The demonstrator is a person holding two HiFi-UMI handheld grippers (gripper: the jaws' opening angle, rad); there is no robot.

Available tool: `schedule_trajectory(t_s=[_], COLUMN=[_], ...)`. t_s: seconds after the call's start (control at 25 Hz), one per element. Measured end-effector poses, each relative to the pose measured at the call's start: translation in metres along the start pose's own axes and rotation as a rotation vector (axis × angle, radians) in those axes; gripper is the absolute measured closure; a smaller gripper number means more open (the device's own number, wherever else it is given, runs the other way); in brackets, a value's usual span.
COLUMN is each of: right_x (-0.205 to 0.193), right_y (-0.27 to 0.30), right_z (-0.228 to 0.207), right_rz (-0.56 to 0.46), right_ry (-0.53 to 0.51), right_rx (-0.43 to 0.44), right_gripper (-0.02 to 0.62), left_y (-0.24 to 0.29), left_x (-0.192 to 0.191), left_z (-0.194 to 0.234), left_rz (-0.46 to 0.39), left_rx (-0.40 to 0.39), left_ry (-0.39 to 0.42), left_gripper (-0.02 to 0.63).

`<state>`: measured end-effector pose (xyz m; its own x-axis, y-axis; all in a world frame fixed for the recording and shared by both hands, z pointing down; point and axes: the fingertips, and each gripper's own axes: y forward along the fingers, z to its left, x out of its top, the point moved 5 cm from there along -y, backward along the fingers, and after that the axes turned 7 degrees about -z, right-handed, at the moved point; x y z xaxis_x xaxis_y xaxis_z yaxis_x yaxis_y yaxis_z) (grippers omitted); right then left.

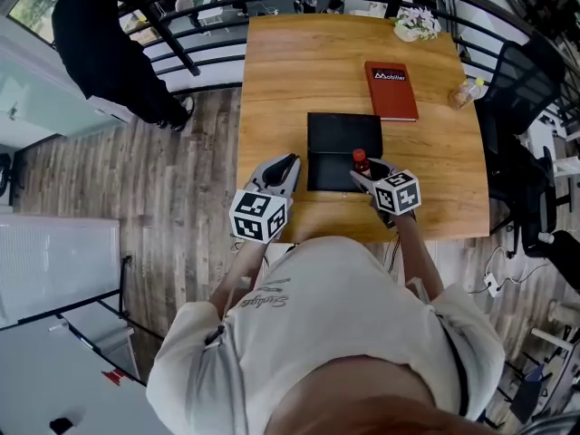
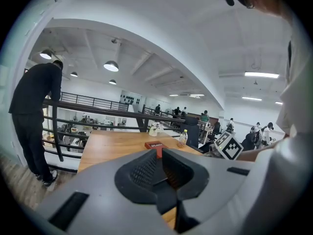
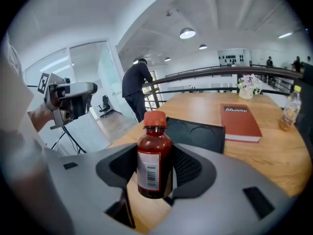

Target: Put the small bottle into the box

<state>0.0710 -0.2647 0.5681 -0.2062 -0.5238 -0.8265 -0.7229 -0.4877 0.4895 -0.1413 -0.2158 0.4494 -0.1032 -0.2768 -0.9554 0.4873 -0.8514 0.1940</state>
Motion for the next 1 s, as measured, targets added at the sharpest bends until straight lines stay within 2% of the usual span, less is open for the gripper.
schedule_trajectory(t_s=[0.44,0.64,1.0], right_x=[0.068,0.091,0.138], right_y=[-0.041,-0.056,-0.083], right_z=[0.031,0.036,0.053], right_rz=[-0.276,-0.369,-0.526], right_ry=[-0.026,-0.026,-0.091], right_rx=[0.021,0.029,0.03], right_gripper=[0.381,0.38,0.38], left_y=[-0.005,-0.002,0.002], left_x=[0.004,0.009,0.018], left_z=[-0.004,-0.007,-0.004], left_rz=[0.002,-0.005,-0.028], left_rx=[-0.025,-0.038,-0.06], left_ry=[0.019,0.025,0.036], left_gripper=[0.565,0.565,0.565])
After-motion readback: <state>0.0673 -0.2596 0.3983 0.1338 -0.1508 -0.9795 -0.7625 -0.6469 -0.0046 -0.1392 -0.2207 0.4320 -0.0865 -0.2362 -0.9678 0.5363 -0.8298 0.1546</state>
